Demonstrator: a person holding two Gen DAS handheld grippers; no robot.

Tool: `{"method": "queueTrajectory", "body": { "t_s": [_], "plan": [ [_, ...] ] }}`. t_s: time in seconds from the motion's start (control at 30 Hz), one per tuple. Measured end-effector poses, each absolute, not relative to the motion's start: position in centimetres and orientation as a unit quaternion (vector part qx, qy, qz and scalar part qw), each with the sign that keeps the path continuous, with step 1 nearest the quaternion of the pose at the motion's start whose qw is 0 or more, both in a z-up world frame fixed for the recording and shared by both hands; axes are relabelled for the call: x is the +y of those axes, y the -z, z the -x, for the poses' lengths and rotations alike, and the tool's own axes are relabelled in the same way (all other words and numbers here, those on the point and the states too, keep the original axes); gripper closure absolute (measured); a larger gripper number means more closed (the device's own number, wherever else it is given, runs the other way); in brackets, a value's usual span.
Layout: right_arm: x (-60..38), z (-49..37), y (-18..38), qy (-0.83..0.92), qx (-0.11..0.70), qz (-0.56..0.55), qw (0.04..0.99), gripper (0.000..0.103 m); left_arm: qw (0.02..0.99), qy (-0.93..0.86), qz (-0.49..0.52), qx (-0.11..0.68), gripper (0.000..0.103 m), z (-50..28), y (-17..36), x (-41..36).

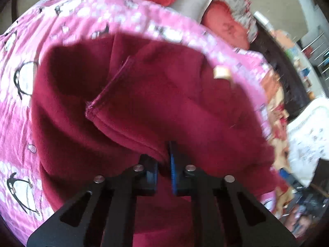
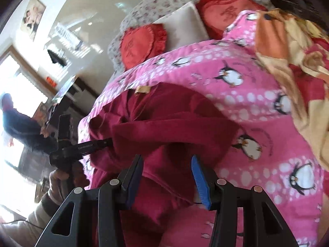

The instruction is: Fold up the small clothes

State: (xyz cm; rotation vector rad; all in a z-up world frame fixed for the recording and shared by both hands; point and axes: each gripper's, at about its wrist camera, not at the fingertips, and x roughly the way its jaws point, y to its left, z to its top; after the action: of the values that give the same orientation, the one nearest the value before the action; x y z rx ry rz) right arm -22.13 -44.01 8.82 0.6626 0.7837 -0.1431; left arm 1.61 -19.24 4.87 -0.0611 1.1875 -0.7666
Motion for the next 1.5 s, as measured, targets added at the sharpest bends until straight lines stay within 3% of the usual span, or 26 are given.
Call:
{"method": "queueTrajectory", "body": {
  "t_s": [0.13,0.2,0.27,0.43,0.47,0.5,0.6,0.7,0.87,0.93,1.0,1.2,1.3,1.43,1.47,1.5],
  "plan": [
    [-44.9,22.6,-8.5,0.099,0.386,-0.308,0.864,0.055,0.804,0.36,0.022,0.473,0.097,-0.6,-9.9,-16.9],
    [-45.2,22.1,-8.0,0.114,0.39,-0.31,0.859,0.045,0.82,0.345,0.02,0.456,0.097,-0.7,-11.1,-15.1],
    [-45.4,21.5,-7.4,0.114,0.39,-0.318,0.856,0.035,0.821,0.324,0.003,0.471,0.097,-1.1,-10.3,-13.9],
    [-45.7,17.6,-4.9,0.094,0.409,-0.333,0.845,0.035,0.808,0.304,-0.002,0.504,0.097,-0.9,-6.9,-13.2],
    [-45.9,17.2,-4.7,0.096,0.408,-0.331,0.845,0.044,0.809,0.303,-0.003,0.504,0.097,-0.7,-6.6,-13.3],
    [-46.0,16.7,-4.7,0.102,0.406,-0.321,0.85,0.064,0.81,0.304,-0.007,0.502,0.097,-0.3,-6.4,-13.4],
    [-45.4,15.9,-6.0,0.121,0.404,-0.257,0.869,0.088,0.814,0.307,-0.024,0.493,0.097,0.7,-6.0,-13.6],
    [-44.9,16.3,-7.5,0.148,0.388,-0.212,0.885,0.091,0.811,0.308,-0.027,0.497,0.096,1.2,-5.0,-13.8],
    [-46.1,15.8,-4.7,0.186,0.419,-0.219,0.862,0.091,0.796,0.302,-0.028,0.524,0.096,1.4,-2.9,-13.9],
    [-46.2,16.6,-5.6,0.186,0.407,-0.228,0.864,0.086,0.799,0.301,-0.031,0.52,0.092,1.6,-3.6,-13.5],
    [-46.0,18.1,-7.3,0.194,0.397,-0.233,0.866,0.067,0.801,0.3,-0.039,0.517,0.089,1.7,-4.1,-13.2],
    [-41.7,19.9,-10.2,0.151,0.403,-0.187,0.883,0.065,0.802,0.292,-0.057,0.518,0.088,2.1,-4.7,-13.2],
    [-39.6,20.7,-10.1,0.122,0.402,-0.18,0.89,0.05,0.805,0.289,-0.058,0.515,0.088,2.5,-5.0,-13.1],
    [-37.8,20.1,-8.2,0.1,0.436,-0.166,0.879,0.047,0.806,0.285,-0.063,0.515,0.088,2.8,-5.2,-12.7],
    [-37.3,20.0,-7.8,0.1,0.441,-0.145,0.88,0.049,0.806,0.286,-0.065,0.514,0.088,2.9,-5.2,-12.7],
    [-36.7,20.0,-7.5,0.109,0.446,-0.112,0.881,0.075,0.806,0.285,-0.07,0.513,0.088,3.1,-5.2,-12.8]
  ]
}}
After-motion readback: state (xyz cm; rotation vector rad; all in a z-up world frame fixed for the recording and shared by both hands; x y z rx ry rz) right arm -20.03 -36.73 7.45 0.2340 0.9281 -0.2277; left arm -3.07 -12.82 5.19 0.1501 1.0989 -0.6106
